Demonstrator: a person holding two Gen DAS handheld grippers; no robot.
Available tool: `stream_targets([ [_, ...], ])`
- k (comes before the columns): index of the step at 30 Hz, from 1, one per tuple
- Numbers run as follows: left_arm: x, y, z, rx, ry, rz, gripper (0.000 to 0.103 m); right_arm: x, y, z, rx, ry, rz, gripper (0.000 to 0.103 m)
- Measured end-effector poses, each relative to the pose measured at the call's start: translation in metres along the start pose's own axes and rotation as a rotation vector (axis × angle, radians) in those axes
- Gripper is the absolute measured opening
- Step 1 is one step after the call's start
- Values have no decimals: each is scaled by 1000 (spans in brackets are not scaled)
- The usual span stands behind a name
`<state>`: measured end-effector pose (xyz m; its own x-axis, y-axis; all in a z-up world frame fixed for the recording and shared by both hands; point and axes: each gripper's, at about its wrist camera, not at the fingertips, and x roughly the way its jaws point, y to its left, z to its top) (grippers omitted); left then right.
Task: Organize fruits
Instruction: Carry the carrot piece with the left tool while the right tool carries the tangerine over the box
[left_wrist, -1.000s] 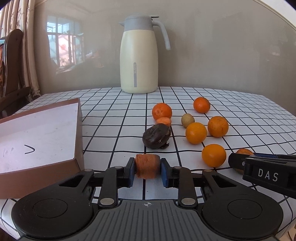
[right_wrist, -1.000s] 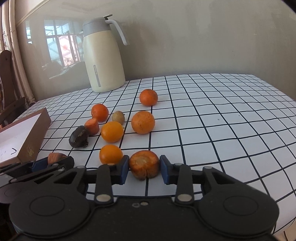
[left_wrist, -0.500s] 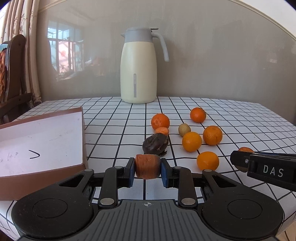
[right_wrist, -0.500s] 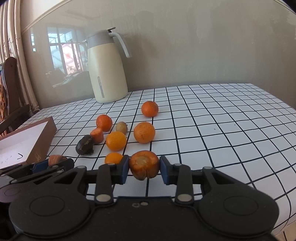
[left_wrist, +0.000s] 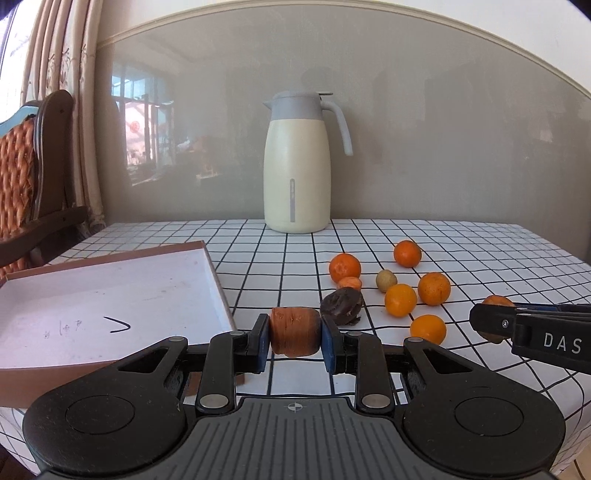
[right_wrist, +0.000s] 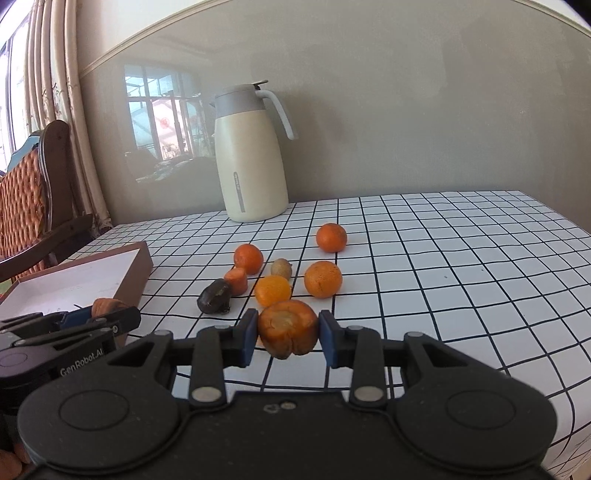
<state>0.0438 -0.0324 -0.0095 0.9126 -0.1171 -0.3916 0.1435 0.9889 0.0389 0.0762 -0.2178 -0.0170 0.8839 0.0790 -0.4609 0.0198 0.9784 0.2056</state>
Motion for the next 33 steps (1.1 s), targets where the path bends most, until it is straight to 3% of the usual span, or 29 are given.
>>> stream_targets([
  [14,-24,58,-1,-52,-35,99,29,1,60,-2,-81,-34,185,27],
  [23,-41,105,-6,-101,-66,213,29,4,105,-2,-132,-73,313,26],
  [33,-52,157,-15,-165,-77,342,29,19,139,1,-146,-73,383,27],
])
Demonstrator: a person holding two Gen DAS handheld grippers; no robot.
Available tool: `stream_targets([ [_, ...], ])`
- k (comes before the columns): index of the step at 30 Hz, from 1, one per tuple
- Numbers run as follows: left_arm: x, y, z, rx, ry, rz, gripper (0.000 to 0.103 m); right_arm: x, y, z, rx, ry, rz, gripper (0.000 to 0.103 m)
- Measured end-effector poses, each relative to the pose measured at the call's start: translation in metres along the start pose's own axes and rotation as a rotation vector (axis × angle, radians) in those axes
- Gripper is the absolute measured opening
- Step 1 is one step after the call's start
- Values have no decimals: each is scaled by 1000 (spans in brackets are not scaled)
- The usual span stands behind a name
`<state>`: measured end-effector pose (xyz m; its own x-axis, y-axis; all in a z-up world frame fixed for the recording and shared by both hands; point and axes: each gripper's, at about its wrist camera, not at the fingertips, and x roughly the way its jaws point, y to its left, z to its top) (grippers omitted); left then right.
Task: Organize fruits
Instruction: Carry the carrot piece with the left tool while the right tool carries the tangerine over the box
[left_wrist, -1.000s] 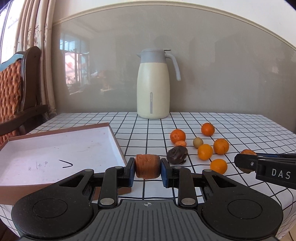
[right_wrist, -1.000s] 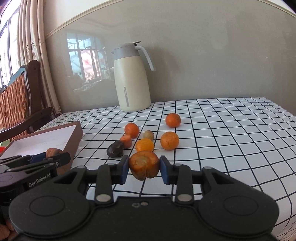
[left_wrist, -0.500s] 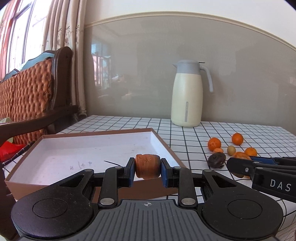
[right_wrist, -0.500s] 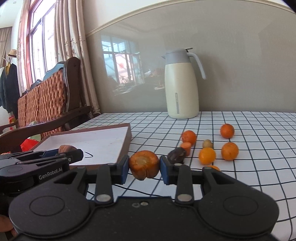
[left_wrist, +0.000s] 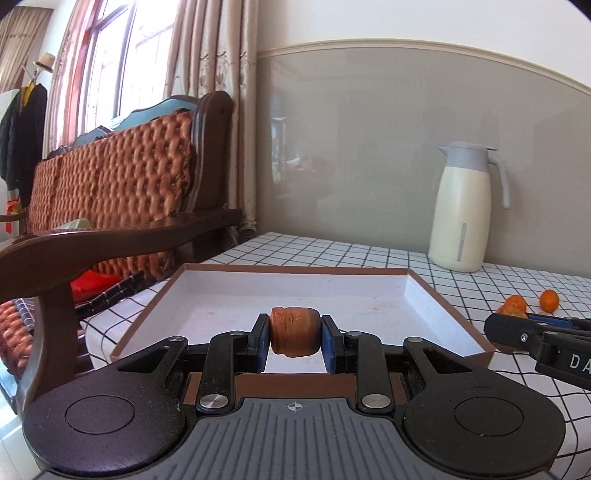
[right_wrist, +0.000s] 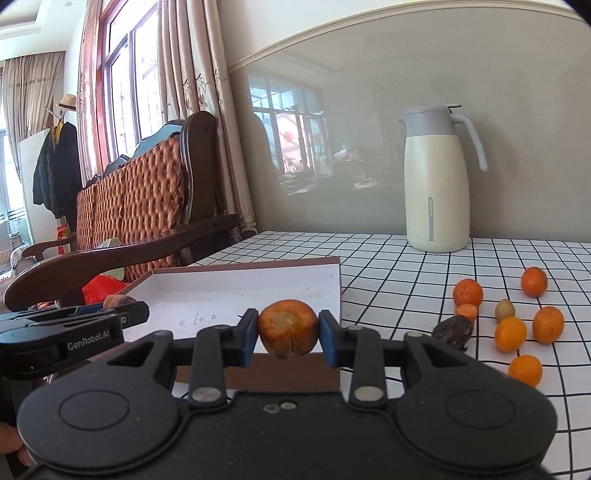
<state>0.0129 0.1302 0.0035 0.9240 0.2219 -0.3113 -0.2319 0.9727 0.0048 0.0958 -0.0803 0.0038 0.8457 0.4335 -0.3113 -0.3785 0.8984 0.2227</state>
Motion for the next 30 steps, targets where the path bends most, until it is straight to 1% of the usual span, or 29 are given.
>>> stream_targets([
  [7,12,39,3,-64,-6,107,29,20,9,5,2,-11,0,27],
  [13,23,57,2,-78,-5,160,29,33,13,7,-8,-12,-19,27],
  [20,37,65,-1,-81,26,183,29,54,12,4,-7,33,-61,27],
  [24,43,69,1,-88,33,189,29,60,10,6,-2,39,-81,27],
  [30,57,71,-1,-97,66,194,29,71,8,6,1,66,-91,27],
])
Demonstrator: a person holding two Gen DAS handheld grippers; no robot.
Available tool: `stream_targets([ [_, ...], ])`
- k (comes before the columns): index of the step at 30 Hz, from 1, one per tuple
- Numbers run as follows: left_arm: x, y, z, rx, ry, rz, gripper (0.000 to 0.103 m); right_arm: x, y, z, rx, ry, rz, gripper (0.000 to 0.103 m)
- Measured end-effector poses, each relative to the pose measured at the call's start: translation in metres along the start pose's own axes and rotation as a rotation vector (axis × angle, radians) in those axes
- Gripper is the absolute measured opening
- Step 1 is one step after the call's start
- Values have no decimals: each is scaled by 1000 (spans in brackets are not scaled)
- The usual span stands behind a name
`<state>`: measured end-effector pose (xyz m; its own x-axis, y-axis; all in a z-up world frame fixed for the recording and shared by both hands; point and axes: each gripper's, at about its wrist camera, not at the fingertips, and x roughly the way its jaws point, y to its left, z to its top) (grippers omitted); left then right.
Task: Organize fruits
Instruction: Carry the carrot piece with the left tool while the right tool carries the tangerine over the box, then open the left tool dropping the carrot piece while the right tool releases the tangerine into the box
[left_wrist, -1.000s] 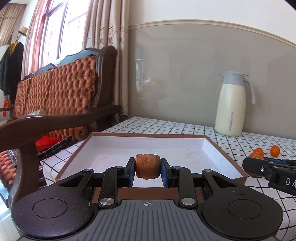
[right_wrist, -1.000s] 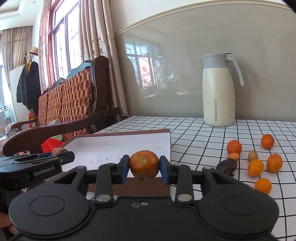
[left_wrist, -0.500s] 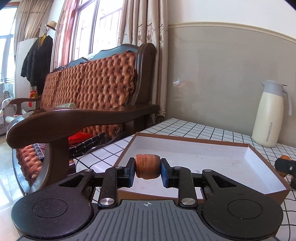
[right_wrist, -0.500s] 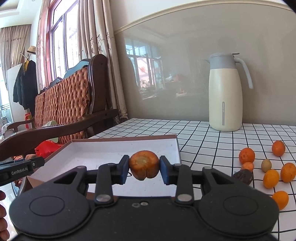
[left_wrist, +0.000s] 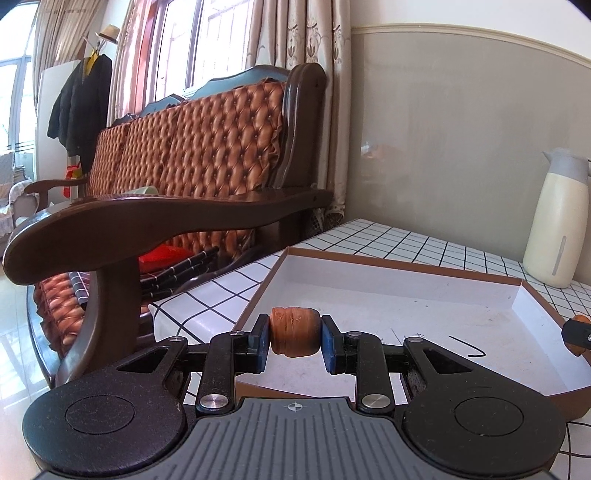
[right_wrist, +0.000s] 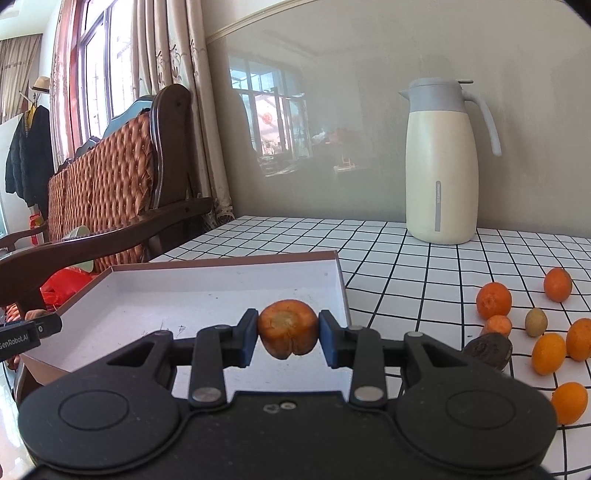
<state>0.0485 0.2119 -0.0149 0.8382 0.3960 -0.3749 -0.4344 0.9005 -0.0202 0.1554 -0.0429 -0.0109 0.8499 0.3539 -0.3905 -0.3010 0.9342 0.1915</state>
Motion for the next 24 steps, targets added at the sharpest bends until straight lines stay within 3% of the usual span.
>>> stream_targets([
  [4,6,0,0,1,23,2,29,5,0,-2,-1,13,-16,29],
  [6,7,0,1,-7,29,7,30,7,2,-2,-5,4,-48,49],
  [7,6,2,2,-14,28,-1,42,4,1,-2,7,-20,-65,73],
  [8,3,2,3,-24,21,-6,57,-1,0,-1,23,-58,-77,84],
  [9,-1,3,4,-34,0,1,91,-6,-1,0,30,-90,-82,85],
  [10,-7,2,5,-41,-36,12,100,-10,-1,1,35,-112,-75,86],
  [14,-21,-5,9,3,-97,10,101,-15,-6,3,74,-129,-39,97],
  [24,-23,-8,9,-13,-76,1,103,-20,-19,1,156,-117,-15,97],
])
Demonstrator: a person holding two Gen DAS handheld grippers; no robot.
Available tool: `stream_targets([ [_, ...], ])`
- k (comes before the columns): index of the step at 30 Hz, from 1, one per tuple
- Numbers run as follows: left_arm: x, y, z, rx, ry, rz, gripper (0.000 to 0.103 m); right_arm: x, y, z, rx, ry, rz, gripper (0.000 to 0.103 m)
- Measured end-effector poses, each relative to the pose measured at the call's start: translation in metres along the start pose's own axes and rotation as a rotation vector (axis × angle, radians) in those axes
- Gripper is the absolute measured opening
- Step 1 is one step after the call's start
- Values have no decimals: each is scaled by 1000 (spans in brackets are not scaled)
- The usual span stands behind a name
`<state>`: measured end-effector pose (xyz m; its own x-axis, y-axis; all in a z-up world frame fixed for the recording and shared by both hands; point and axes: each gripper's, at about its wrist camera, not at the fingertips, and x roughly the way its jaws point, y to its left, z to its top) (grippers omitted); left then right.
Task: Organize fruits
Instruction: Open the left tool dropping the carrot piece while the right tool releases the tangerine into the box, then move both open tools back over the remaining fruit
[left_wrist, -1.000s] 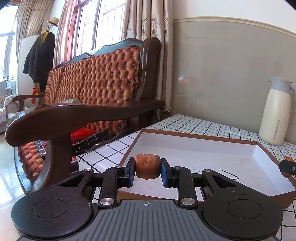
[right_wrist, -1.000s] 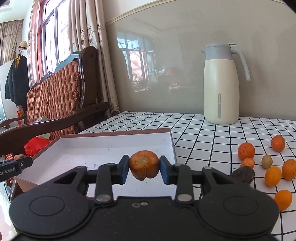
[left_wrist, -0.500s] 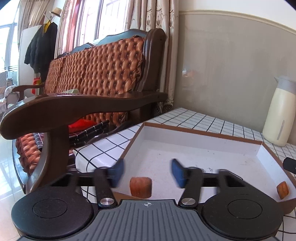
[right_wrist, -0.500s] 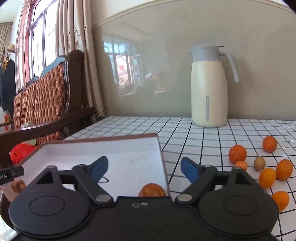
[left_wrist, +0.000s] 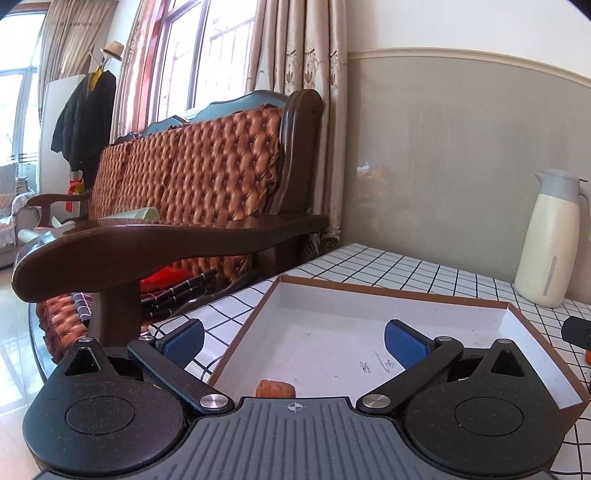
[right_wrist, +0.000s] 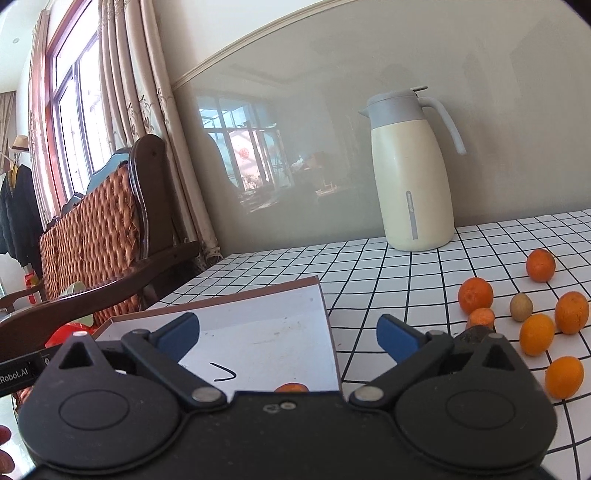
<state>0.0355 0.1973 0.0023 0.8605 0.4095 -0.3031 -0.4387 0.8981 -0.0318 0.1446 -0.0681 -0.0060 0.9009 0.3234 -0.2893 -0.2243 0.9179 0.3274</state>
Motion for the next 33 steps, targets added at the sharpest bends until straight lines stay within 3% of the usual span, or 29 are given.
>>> stream_targets([
  [16,-21,-20,-3,68,-38,-21,103,-22,-4,-3,-51,-39,19,97],
  [27,-32,-47,-10,146,-16,-85,103,-28,-18,-4,-29,22,-2,97],
  [33,-39,-64,-10,160,-23,-121,103,-37,-27,0,-71,55,-68,97],
])
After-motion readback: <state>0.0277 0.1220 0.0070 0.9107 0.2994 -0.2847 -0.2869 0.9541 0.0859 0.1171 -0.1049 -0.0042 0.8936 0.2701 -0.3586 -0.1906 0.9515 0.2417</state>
